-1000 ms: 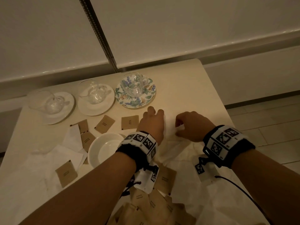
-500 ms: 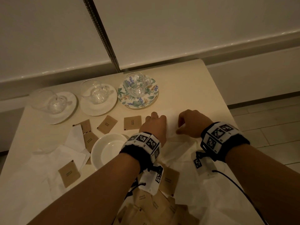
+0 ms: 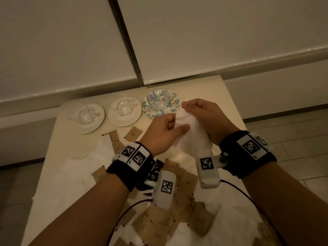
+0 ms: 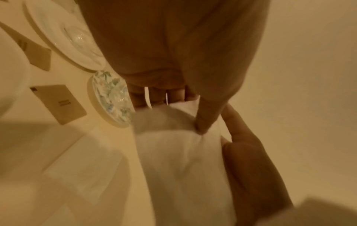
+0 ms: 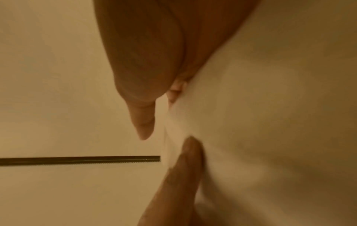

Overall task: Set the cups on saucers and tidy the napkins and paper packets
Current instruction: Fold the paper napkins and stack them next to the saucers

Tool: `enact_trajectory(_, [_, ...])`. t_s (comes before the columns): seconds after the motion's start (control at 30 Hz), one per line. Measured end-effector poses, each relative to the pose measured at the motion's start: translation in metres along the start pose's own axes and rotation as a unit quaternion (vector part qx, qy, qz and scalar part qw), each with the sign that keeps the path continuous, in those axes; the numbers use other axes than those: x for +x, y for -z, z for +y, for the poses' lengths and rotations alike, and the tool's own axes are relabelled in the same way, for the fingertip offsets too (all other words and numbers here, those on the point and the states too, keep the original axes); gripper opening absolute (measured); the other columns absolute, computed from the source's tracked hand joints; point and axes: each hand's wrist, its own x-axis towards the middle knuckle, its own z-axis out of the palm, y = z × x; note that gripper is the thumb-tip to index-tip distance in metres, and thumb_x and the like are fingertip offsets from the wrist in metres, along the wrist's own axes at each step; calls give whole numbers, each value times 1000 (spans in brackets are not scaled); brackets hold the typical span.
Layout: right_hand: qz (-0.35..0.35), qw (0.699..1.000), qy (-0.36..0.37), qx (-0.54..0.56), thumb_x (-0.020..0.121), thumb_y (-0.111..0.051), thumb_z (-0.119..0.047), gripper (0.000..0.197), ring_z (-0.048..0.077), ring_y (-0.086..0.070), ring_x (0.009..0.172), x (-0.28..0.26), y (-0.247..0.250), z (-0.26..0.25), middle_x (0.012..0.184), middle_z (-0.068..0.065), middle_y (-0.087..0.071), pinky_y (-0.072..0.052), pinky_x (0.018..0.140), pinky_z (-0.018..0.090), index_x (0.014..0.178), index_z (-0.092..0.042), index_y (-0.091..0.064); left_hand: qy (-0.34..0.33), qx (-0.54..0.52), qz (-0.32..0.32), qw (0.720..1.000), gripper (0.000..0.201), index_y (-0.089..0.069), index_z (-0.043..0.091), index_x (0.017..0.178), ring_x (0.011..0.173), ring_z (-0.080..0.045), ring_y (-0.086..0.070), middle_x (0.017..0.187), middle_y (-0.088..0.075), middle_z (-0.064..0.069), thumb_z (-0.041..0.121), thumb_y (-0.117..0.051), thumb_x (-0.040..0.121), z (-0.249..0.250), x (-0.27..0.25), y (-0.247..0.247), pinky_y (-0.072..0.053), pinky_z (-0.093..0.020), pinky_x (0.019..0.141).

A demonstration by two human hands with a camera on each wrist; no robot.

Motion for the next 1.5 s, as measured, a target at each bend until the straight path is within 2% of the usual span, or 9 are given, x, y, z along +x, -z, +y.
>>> enact_trajectory(0.13, [-103,989,-1,-102,79,-77,-19,27,20,-72,82,-21,-1,-18,93,6,-75,-59,70,34,103,-9,-67,-30,5,60,998,10,-67,4,90,73,-23,-66,85,-71,-14,14,-70,88,22,-23,33,-55,-39,67])
enact_trajectory(0.33, [-104,976,-8,-193,88,-71,-17,10,13,-61,60,-42,-7,-20,74,7,-72,-50,54,23,88,-7,-70,-56,19,91,994,9,-70,13,81,64,-11,-65,75,-70,-1,17,-69,90,32,-43,68,-53,-25,55])
enact_trajectory(0.6, [-88,973,17,-213,91,-66,-25,19,13,-65,64,-49,-10,-27,83,10,-74,-53,60,24,88,-7,-72,-67,18,67,995,4,-72,13,88,74,-11,-68,81,-74,1,12,-69,89,31,-48,80,-54,-21,65])
enact_trajectory(0.73, [-89,964,47,-245,89,-69,-22,13,9,-61,62,-49,-11,-35,77,6,-72,-52,60,23,88,-10,-74,-73,64,36,995,25,-68,22,108,97,-14,-67,105,-72,4,20,-75,84,34,-44,81,-55,-26,83])
enact_trajectory(0.83, [-107,947,67,-296,87,-71,-23,8,5,-60,61,-49,-15,-42,72,-1,-70,-50,58,17,85,-16,-75,-82,77,15,994,27,-68,17,111,96,-12,-68,104,-72,2,19,-74,85,40,-40,76,-54,-22,82])
enact_trajectory(1.13, [-81,905,144,-392,80,-78,-34,23,-1,-61,80,-39,-25,-52,91,-13,-67,-44,65,9,101,-28,-70,-119,95,26,988,9,-74,20,85,64,-4,-66,71,-71,8,24,-68,91,44,-34,71,-48,-15,56])
enact_trajectory(1.3, [-72,910,155,-378,87,-72,-28,8,2,-65,69,-35,-34,-56,77,-7,-71,-49,60,11,82,-23,-73,-130,96,69,984,50,-51,24,44,41,-1,-37,42,-41,15,26,-68,91,39,-32,70,-30,-10,44])
enact_trajectory(1.43, [-80,919,139,-359,93,-63,-32,17,10,-65,72,-36,-33,-54,80,-2,-71,-50,61,17,82,-23,-73,-113,60,19,992,7,-73,23,84,68,-2,-67,74,-72,9,20,-69,89,42,-37,76,-48,-13,61])
enact_trajectory(1.5, [-71,931,136,-332,94,-62,-34,18,10,-66,73,-38,-33,-50,83,-2,-71,-51,63,20,84,-23,-72,-104,53,29,993,6,-73,19,94,78,-9,-71,86,-76,3,18,-70,89,39,-37,79,-53,-19,66])
